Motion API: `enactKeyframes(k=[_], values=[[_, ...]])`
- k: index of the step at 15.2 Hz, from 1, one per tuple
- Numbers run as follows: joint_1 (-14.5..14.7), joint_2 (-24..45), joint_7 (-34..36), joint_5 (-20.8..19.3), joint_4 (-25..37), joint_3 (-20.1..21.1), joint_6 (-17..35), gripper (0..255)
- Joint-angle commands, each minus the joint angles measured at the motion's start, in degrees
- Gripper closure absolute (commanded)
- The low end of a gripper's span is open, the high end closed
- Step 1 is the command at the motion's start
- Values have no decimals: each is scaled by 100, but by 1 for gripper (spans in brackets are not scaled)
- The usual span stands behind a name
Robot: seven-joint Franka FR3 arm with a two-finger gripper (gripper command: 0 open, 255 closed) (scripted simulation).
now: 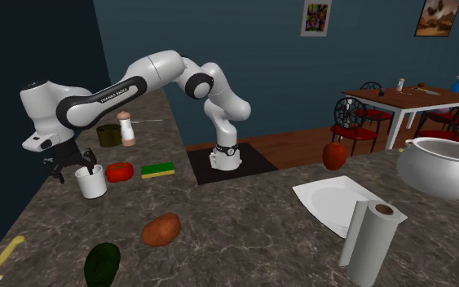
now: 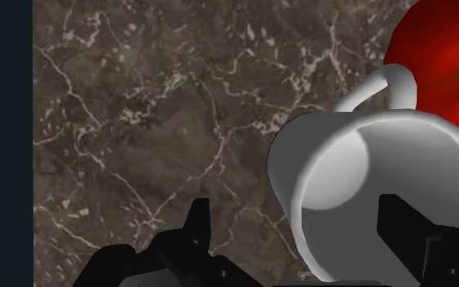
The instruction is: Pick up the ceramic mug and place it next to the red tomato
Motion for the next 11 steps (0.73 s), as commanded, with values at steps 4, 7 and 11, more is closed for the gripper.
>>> enactKeyframes(k=[4, 7, 11], values=[[-88, -56, 74, -62, 524, -34, -541, 0], [-122, -57, 93, -72, 686, -37, -693, 0], [-122, -56, 93, -72, 687, -37, -693, 0]])
